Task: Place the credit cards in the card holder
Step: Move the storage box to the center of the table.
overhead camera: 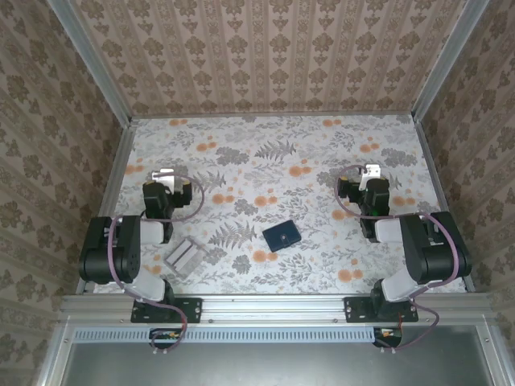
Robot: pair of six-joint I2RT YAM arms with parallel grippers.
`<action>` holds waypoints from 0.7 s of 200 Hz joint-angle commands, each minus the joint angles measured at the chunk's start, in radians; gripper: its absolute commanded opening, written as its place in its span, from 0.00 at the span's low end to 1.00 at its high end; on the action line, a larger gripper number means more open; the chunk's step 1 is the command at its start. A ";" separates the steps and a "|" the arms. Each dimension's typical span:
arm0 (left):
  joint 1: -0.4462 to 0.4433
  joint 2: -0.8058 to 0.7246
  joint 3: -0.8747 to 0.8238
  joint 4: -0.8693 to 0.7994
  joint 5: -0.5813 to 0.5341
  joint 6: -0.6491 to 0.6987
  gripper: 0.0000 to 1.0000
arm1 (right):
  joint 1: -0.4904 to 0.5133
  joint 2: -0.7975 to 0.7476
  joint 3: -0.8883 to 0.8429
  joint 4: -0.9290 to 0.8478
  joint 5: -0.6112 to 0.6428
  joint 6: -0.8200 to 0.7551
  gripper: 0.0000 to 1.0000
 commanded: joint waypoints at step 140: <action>0.006 -0.009 0.018 0.000 0.015 -0.023 1.00 | -0.006 -0.015 0.010 0.003 -0.016 0.011 1.00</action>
